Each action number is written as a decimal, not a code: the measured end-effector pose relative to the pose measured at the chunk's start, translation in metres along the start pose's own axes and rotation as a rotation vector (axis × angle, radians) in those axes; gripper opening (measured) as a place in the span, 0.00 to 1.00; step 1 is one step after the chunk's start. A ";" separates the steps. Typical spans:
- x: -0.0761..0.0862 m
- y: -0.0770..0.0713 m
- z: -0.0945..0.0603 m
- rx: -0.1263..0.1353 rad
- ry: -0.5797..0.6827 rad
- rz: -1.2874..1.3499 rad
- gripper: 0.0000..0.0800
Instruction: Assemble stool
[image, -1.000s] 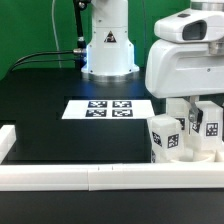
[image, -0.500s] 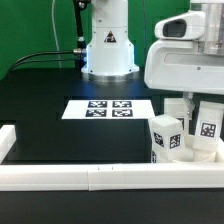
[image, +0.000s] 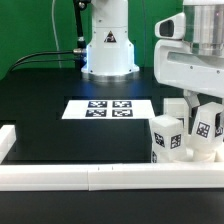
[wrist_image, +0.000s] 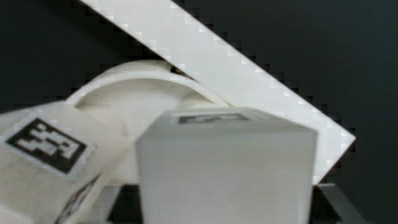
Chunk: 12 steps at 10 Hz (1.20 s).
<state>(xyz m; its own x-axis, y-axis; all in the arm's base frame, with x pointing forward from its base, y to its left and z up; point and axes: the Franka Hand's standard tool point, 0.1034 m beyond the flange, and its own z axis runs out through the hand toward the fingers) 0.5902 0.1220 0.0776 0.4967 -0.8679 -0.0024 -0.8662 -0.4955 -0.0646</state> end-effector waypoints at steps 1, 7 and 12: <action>0.000 0.000 0.000 0.004 -0.006 0.150 0.42; 0.001 -0.001 0.002 0.035 -0.044 0.808 0.42; 0.012 -0.017 -0.023 0.059 -0.051 0.147 0.81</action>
Offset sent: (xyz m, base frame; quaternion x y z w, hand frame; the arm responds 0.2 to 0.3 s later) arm 0.0047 -0.0015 -0.0030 0.0472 -0.0212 0.4826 0.8743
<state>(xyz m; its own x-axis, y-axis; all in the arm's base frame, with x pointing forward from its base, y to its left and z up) 0.6094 0.1197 0.1012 0.3683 -0.9273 -0.0669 -0.9257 -0.3591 -0.1186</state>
